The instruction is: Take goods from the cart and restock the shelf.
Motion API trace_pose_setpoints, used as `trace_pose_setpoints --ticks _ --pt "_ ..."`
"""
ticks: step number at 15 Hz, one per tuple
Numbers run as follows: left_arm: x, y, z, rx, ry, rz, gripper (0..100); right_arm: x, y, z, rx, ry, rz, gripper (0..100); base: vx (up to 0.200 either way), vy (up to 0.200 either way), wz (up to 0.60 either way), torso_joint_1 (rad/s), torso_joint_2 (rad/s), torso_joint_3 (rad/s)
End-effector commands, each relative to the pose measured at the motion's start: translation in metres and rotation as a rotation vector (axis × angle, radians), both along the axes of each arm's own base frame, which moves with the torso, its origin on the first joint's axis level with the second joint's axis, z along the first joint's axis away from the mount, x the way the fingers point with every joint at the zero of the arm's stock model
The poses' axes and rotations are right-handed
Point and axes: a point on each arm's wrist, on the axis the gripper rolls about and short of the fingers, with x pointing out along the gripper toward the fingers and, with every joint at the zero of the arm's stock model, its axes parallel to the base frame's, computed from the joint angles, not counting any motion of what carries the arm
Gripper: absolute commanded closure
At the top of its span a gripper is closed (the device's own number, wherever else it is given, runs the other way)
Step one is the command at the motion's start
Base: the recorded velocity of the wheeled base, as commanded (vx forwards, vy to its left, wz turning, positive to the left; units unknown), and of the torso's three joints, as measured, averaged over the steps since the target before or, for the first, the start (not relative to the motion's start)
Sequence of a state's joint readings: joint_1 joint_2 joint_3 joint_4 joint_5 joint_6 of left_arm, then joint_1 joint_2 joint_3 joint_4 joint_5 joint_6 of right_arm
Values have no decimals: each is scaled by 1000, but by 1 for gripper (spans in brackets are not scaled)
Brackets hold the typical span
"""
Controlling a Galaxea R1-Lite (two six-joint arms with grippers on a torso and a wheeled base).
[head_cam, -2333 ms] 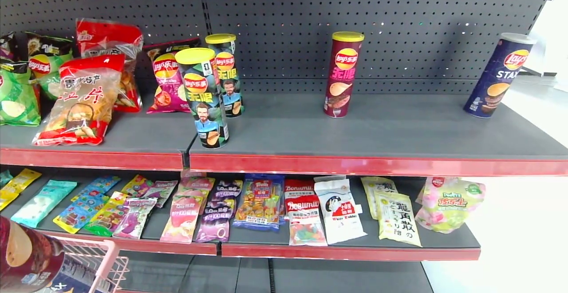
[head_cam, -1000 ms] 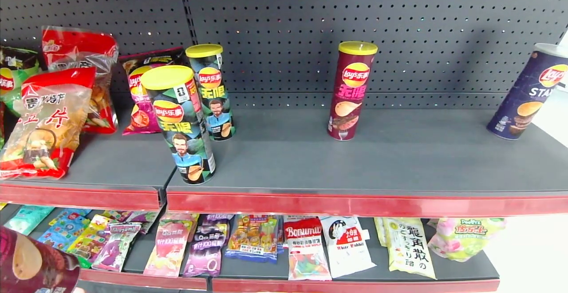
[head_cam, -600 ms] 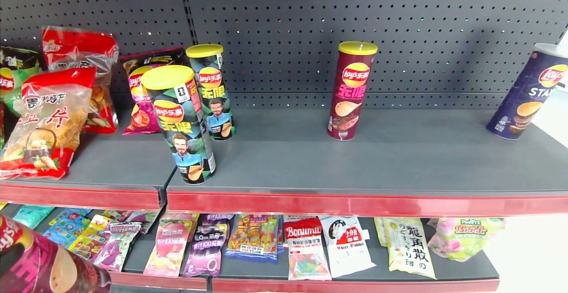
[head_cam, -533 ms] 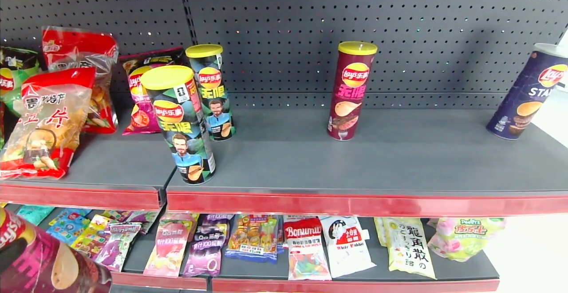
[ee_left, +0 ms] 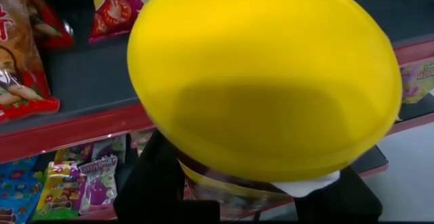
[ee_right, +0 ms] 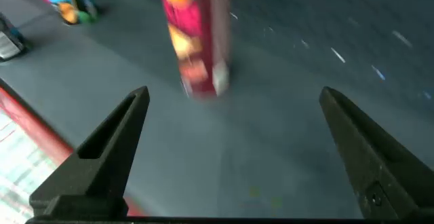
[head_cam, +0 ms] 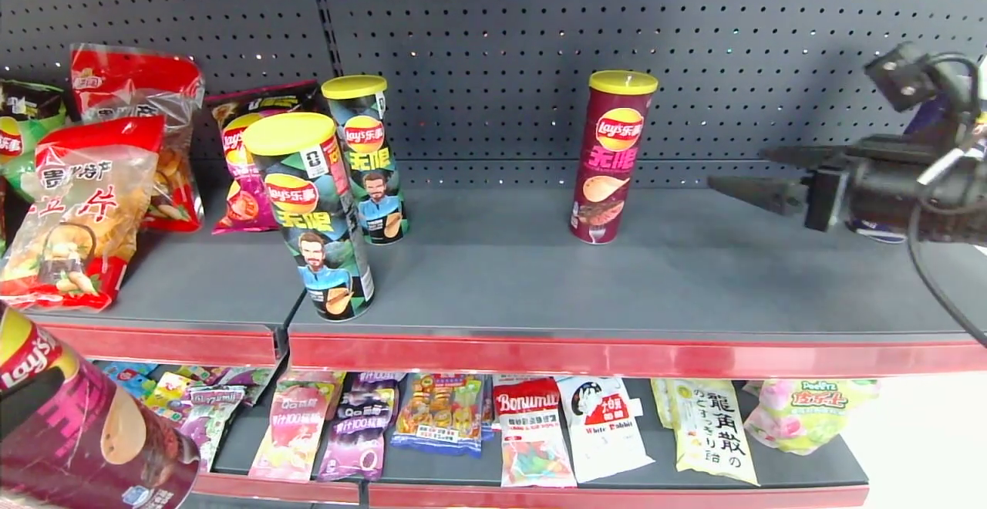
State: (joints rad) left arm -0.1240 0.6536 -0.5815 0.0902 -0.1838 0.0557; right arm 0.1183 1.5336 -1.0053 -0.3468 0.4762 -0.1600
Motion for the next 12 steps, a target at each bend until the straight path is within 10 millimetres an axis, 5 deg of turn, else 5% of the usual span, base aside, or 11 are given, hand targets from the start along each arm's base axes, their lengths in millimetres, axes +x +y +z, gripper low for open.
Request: trace_pose_setpoints --ticks 1,4,12 --pt "0 0 0 0 0 3 100 77 36 -29 -13 42 134 0 0 0 0 0 0 0" --pt "-2 0 1 1 -9 5 100 96 46 -24 1 11 188 0 0 0 0 0 0 0" --pt "-1 0 1 2 -7 2 100 107 53 -29 9 16 236 0 0 0 0 0 0 0"
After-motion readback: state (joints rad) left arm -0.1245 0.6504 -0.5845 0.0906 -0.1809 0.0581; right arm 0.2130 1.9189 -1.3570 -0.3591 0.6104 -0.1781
